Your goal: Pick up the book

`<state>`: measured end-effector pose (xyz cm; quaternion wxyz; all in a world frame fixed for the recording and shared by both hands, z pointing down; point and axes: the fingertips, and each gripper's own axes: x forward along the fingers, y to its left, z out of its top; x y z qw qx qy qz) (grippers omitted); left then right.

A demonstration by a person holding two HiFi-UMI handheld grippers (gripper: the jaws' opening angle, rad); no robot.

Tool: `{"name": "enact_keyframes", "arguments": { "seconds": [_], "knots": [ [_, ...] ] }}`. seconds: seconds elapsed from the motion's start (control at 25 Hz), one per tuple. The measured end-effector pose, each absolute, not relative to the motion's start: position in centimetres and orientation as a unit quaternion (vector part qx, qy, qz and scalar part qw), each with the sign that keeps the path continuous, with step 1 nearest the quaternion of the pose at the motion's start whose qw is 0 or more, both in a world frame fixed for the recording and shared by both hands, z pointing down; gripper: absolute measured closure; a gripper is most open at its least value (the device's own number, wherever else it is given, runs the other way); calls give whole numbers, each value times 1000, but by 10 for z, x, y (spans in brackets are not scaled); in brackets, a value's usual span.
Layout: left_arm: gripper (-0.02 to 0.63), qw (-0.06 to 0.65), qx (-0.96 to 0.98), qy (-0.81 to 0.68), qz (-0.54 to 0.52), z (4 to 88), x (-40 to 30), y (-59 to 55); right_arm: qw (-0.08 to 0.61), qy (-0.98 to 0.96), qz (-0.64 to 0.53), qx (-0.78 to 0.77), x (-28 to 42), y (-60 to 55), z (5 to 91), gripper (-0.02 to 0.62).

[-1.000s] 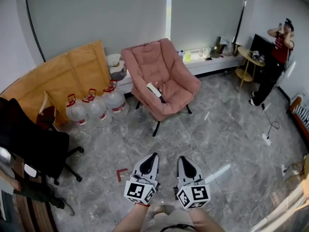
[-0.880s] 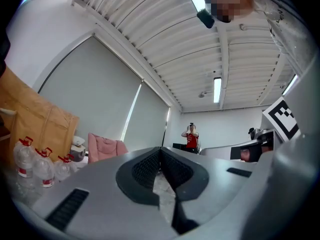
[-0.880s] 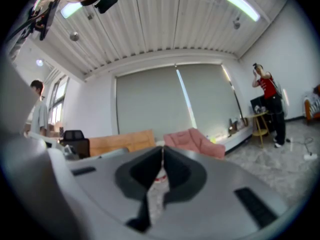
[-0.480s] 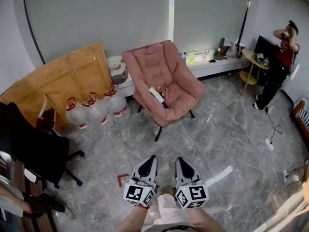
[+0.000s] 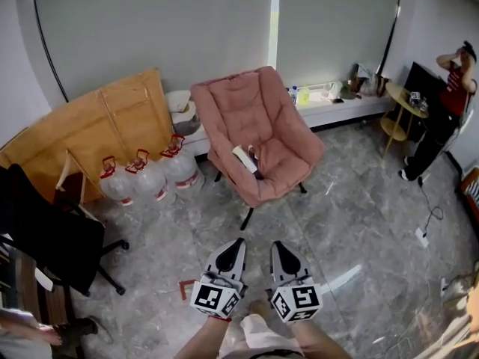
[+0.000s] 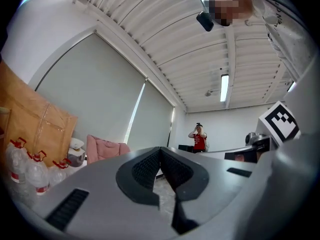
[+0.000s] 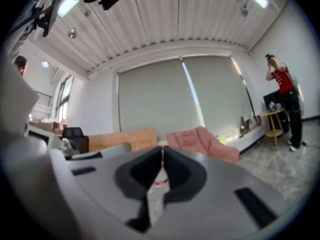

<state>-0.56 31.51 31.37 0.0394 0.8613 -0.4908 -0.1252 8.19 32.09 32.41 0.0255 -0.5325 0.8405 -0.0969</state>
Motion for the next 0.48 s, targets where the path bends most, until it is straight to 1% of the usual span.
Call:
{"name": "enact_keyframes", "arguments": {
  "seconds": [0.48],
  "knots": [
    [591, 34, 856, -502, -119, 318, 11, 242, 23, 852, -93, -514, 92, 246, 326, 581]
  ]
}}
